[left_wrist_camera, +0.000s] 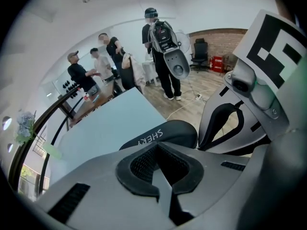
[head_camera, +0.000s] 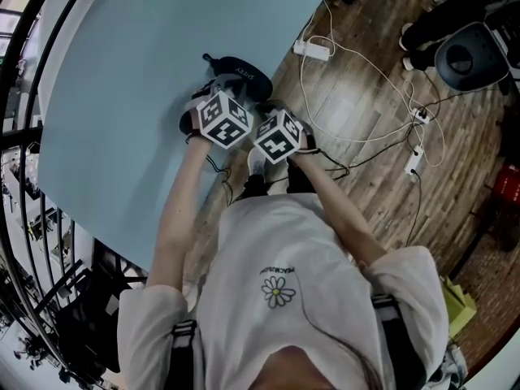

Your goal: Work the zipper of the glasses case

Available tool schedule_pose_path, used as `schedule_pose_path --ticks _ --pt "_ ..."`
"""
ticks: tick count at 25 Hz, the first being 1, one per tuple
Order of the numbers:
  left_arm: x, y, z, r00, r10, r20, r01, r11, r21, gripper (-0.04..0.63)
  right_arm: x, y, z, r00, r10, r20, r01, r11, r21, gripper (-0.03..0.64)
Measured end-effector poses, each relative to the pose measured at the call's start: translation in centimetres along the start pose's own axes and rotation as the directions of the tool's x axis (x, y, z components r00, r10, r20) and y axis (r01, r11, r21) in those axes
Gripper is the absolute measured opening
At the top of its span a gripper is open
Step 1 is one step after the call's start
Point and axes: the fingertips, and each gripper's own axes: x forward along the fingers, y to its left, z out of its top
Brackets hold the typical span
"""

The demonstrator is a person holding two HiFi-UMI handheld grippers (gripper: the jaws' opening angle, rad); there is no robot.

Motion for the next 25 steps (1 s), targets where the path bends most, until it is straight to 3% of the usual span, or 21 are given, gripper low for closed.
schedule_pose_path --ticks 9,17,22,25 --pt "-0.1 0.1 -0.1 0.999 -0.004 0.038 0.005 0.999 -0.043 0.012 0.0 -0.3 -0.2 1.000 0.017 0.021 -0.018 0.998 0.056 0.003" --pt "-0.1 0.5 0.3 1.000 -0.001 0.023 0.003 0.996 -0.085 0.014 -3.8 -4.2 0.9 0.991 -0.078 0.104 0.069 0.994 0.090 0.008" --pt "-1.9 3.5 2.2 0.992 0.114 0.060 -0.105 0.984 -0.144 0.014 -7.0 -8.3 5.8 0.967 -0.133 0.215 0.121 0.990 0.070 0.008" --pt "-5.5 6.6 5.1 0.957 0.242 0.160 -0.199 0.948 -0.247 0.014 -9.8 -10.2 9.8 0.931 -0.174 0.321 0.162 0.985 0.063 0.008"
